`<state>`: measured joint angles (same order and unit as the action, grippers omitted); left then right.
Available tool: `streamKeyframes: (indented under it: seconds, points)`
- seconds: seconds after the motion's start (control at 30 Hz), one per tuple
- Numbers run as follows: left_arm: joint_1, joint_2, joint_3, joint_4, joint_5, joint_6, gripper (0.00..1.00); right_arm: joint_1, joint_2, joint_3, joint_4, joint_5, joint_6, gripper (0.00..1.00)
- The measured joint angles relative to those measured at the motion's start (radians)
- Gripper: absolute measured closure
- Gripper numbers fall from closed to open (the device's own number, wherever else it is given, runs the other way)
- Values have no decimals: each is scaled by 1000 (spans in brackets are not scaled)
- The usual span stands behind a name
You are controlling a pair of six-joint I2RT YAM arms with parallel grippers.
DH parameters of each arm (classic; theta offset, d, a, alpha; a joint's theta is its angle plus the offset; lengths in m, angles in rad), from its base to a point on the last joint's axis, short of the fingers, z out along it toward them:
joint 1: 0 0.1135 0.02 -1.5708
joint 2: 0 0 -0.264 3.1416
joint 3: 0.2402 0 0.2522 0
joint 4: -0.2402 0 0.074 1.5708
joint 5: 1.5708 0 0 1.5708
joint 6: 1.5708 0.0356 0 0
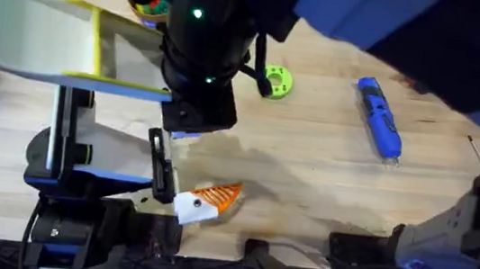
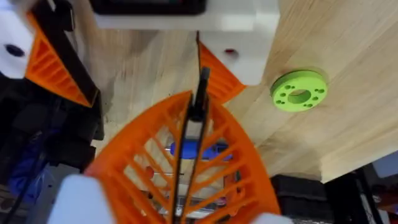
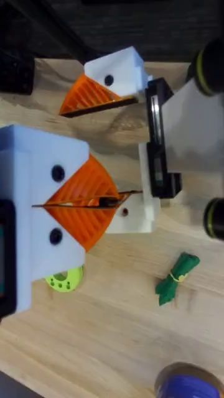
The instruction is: Pick up the gripper from the table and insert it into the empty holder that is missing its gripper. Then pick up a screw, insert it into the mounting hole, and use the screwdriver to tighten it. Finally, clean up the table by picking up the vegetable and placing it into the bucket.
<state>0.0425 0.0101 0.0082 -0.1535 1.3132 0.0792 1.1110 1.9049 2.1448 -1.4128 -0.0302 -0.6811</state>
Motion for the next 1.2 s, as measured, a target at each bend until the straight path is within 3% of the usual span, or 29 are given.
streamKeyframes:
  seconds: [1.2]
  points:
    - [0, 0, 0, 0, 0, 0, 15, 1, 28, 0, 6, 45, 0, 995]
